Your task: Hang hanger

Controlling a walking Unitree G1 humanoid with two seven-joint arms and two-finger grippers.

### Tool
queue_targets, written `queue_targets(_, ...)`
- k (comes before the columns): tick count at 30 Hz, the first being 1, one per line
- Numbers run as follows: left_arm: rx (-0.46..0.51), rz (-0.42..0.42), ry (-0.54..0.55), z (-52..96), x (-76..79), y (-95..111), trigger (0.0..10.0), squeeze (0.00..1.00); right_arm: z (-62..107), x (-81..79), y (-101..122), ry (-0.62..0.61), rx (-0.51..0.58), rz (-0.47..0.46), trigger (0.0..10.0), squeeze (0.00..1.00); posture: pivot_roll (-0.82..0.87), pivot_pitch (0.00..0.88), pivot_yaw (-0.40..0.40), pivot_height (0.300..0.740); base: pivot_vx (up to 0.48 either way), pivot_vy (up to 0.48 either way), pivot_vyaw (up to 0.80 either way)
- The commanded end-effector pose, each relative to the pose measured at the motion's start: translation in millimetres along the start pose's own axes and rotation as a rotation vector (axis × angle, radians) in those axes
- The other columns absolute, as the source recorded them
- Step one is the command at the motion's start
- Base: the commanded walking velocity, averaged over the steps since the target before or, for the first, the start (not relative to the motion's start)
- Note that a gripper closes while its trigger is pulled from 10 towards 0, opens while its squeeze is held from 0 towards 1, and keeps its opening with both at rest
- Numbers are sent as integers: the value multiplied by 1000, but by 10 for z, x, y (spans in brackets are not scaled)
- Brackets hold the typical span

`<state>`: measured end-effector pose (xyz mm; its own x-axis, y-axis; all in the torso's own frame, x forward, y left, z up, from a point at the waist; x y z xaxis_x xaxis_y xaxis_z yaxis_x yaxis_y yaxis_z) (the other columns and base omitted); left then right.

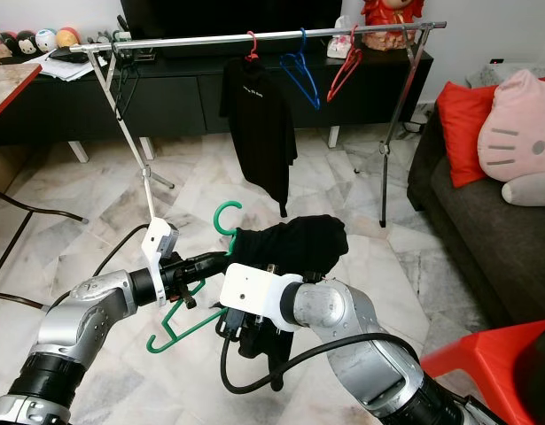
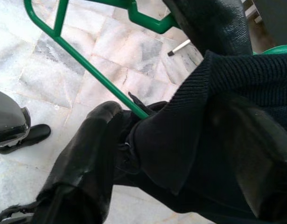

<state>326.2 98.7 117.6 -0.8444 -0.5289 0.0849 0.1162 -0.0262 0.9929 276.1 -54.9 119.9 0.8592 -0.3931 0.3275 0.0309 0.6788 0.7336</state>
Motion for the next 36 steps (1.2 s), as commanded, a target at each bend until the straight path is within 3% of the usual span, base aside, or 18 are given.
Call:
queue_targets(1,42,-20,7,16,-21,110,10000,0,23,-50,77,15,25,17,10000,1000,-49,46,34,740,0,0,0)
queue_targets(12,51,-11,25,12,-51,118,10000,0,98,-78,80,26,6,41,10000,1000,-53,47,34,740,0,0,0)
queue_targets(14,43,-9,13,23,-41,110,10000,0,146,39,29,-46,-27,62,10000,1000,-53,47,34,740,0,0,0)
queue_targets(15,30,-14,-6,35,-14,91,10000,0,198,199,-33,-136,-62,33,10000,1000,-53,47,34,740,0,0,0)
queue_targets(18,21,-16,-18,45,4,73,10000,0,241,316,-82,-198,-88,21,10000,980,-53,47,34,740,0,0,0)
queue_targets(20,11,-16,-26,67,19,47,10000,0,350,521,-159,-297,-125,17,10000,0,-53,46,35,740,0,0,0)
queue_targets(25,-1,-17,-26,89,14,21,10000,0,440,663,-169,-367,-133,20,10000,0,-53,47,35,740,0,0,0)
queue_targets(30,-3,-11,-27,85,19,7,10000,0,389,581,-46,-329,-64,-15,10000,0,-54,45,34,740,0,0,0)
queue_targets(36,-49,-24,-95,130,96,-48,10000,0,397,649,-114,-331,-52,-15,10000,0,-49,47,39,740,0,0,0)
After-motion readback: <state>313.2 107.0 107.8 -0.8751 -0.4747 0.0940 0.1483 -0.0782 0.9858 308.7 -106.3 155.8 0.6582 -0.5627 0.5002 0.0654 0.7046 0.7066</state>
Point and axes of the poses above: a point about 5 cm out from each wrist's last joint towards the gripper, its own z axis pointing back from the gripper into the wrist, its own y axis along the axis of the wrist's last joint, x = y × z, the point moved 4 cm from there along -z, pointing out of the wrist towards the gripper, and after that the axes turned 10 degrees about -z, right-handed, at the moved point
